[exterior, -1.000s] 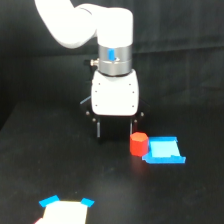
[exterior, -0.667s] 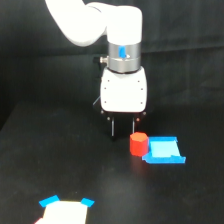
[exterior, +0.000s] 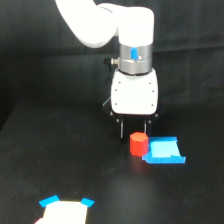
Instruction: Pick up the red object from the table
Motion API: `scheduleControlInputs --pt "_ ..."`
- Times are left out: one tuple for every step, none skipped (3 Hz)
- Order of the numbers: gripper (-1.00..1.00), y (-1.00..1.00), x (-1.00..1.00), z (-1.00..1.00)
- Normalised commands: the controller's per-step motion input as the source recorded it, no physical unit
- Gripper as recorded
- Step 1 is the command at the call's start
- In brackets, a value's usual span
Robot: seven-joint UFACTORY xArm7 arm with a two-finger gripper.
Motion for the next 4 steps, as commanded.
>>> scheduleControlInputs --pt "-0.32 -1.0 -0.59 -0.67" --pt "-1.0 0.17 -0.16 1.0" --pt "-1.0 -1.0 -0.42 1.0" --pt "-0.8 -1.0 -0.65 1.0"
